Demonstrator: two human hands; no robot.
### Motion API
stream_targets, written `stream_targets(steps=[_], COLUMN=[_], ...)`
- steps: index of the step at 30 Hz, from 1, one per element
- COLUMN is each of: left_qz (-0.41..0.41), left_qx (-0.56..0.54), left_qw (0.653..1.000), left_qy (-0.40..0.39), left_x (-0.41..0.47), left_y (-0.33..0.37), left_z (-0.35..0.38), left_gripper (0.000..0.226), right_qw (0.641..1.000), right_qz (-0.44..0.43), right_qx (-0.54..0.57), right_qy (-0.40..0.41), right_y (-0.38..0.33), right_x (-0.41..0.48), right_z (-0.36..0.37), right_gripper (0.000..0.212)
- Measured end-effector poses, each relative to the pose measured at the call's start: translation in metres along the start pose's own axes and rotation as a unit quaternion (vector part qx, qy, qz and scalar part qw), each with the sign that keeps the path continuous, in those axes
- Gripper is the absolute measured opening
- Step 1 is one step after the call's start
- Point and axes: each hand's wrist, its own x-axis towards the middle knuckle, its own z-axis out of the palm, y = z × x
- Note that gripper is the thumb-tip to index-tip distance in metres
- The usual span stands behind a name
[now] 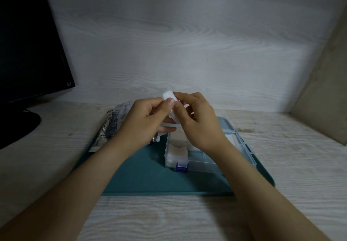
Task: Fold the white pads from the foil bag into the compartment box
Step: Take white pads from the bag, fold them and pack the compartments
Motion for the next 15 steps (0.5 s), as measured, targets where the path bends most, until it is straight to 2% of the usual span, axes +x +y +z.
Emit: stream_targets(steps=[2, 5, 9, 12, 15], left_qz=[0.004, 0.004, 0.010, 0.026, 0.042], left_qx=[0.007, 0.012, 0.024, 0.037, 0.051], left_qw=[1.000, 0.999, 0.999, 0.999, 0.998], left_qy=[0.013, 0.037, 0.036, 0.029, 0.020], left_x=[0.001, 0.002, 0.002, 0.003, 0.003], left_y=[-0.001, -0.003, -0.003, -0.004, -0.005], left_z=[0.000, -0.001, 0.000, -0.001, -0.003], left_gripper=[0.026, 0.024, 0.024, 0.025, 0.027], right_qw=[0.999, 0.987, 0.943, 0.906, 0.896], right_qz=[0.031, 0.123, 0.241, 0.269, 0.276], right_qx=[0.027, 0.096, 0.229, 0.325, 0.345], right_qy=[0.010, 0.040, 0.002, -0.031, -0.036], right_y=[-0.001, -0.003, -0.004, -0.005, -0.001], right_x=[0.001, 0.004, 0.003, 0.003, 0.004], right_z=[-0.001, -0.004, -0.012, -0.015, -0.014], right_gripper=[0.031, 0.034, 0.023, 0.021, 0.022])
